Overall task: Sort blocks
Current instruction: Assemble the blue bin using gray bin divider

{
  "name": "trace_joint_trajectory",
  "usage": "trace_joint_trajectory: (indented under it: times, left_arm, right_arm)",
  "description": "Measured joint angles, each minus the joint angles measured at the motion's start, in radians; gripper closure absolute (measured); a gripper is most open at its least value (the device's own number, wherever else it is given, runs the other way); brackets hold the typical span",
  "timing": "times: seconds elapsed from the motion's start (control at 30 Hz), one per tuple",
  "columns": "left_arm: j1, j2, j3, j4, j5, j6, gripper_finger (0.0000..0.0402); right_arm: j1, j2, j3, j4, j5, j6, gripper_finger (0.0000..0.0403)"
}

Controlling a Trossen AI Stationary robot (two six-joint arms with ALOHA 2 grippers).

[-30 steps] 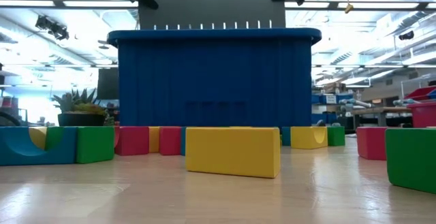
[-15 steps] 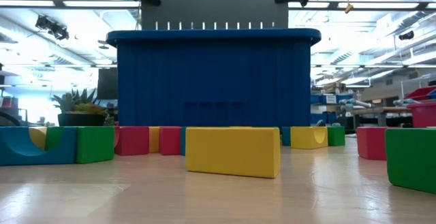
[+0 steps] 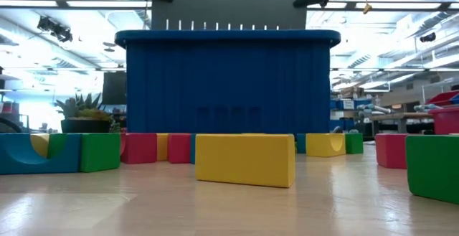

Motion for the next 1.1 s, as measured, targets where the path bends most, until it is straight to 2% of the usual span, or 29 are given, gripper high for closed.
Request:
trace_joint_trajectory:
  times: [0.3, 0.63, 0.9, 1.1]
  left_arm:
    - [-0.003, -0.001, 0.000, 0.005, 0.032, -0.020, 0.0389]
    - [-0.003, 0.000, 0.000, 0.023, -0.037, -0.018, 0.0389]
    - [-0.012, 0.000, 0.000, 0.036, 0.065, -0.055, 0.0389]
    - [-0.015, -0.003, 0.012, 0.058, 0.089, -0.081, 0.0389]
  right_arm:
    - [0.000, 0.004, 0.001, -0.032, 0.038, -0.044, 0.0403]
    - [0.000, -0.004, 0.000, -0.031, 0.026, -0.040, 0.0403]
    - [0.000, -0.015, 0.000, -0.034, 0.025, -0.041, 0.0403]
    - [0.002, -0.046, -0.002, -0.021, 0.008, -0.033, 0.0403]
